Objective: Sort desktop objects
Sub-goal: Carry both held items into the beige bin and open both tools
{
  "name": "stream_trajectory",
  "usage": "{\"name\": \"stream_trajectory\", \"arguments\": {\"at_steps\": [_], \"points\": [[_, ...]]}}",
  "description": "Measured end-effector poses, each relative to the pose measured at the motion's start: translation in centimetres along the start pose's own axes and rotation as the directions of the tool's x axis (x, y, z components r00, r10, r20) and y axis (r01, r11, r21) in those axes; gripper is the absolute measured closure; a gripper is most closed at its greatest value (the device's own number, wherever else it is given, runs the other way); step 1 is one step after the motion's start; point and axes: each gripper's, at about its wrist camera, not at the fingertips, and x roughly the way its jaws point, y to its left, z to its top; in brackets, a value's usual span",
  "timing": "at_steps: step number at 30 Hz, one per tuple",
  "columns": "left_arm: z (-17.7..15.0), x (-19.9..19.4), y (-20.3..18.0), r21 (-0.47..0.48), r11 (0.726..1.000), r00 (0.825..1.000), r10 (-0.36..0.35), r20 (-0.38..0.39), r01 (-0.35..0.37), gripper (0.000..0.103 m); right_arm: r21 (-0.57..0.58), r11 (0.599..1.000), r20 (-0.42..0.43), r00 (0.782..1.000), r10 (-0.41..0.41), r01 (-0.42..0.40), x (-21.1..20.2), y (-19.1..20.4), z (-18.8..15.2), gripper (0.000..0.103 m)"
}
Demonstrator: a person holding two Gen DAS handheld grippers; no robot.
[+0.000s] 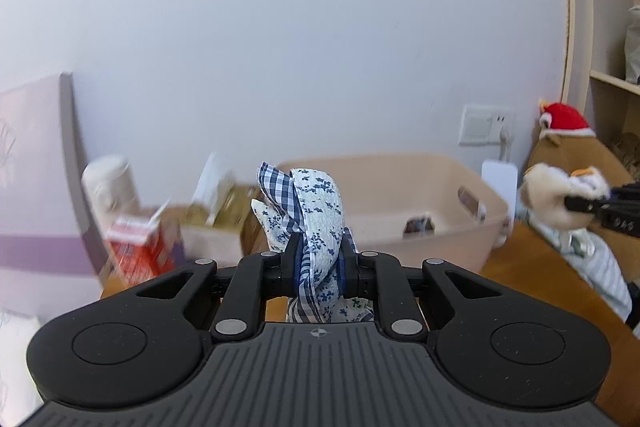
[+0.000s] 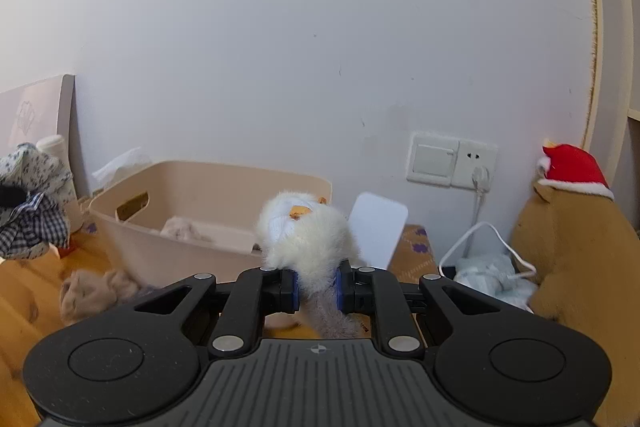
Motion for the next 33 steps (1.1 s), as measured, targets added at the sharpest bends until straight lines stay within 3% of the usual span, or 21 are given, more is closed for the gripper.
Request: {"name": "stream_trajectory", "arguments": {"at_steps": [7, 12, 19, 27, 30, 32, 33], "points": [[3.6, 4.0, -1.7, 0.037, 0.999, 0.999, 0.009, 0.031, -0.01, 0.087, -0.014, 1.0, -0.016, 1.0, -0.014, 0.013, 4.2, 0.4, 2.6, 0.088], [4.7, 9.1, -3.0, 0.039, 0.998, 0.999, 0.045, -0.006, -0.045, 0.087, -0.002, 1.0, -0.038, 0.999, -0.001, 0.001, 7.7, 1.2, 4.2, 0.088], [4.4, 16.0, -3.6, 0.034, 0.995, 0.991, 0.1, -0.094, -0.097, 0.087, 0.017, 1.0, -0.086, 0.996, 0.009, -0.008, 12.0, 2.1, 4.7, 0.087], [2.6, 20.0, -5.3, 0.083, 0.99, 0.977, 0.124, -0.174, -0.111, 0.086, -0.012, 1.0, -0.179, 0.984, 0.012, -0.014, 15.8, 3.9, 3.6, 0.086], [2.0, 20.3, -5.4, 0.105, 0.989, 0.971, 0.125, -0.205, -0.105, 0.079, -0.022, 1.0, -0.199, 0.98, 0.002, -0.006, 16.3, 4.4, 3.3, 0.081], [1.7, 20.2, -5.4, 0.111, 0.989, 0.972, 0.117, -0.206, -0.096, 0.063, -0.025, 1.0, -0.204, 0.979, 0.0, -0.005, 16.1, 4.7, 3.2, 0.067], [1.6, 20.1, -5.4, 0.114, 0.989, 0.973, 0.114, -0.202, -0.093, 0.051, -0.027, 1.0, -0.205, 0.979, 0.004, -0.01, 15.9, 4.8, 3.1, 0.066]]}}
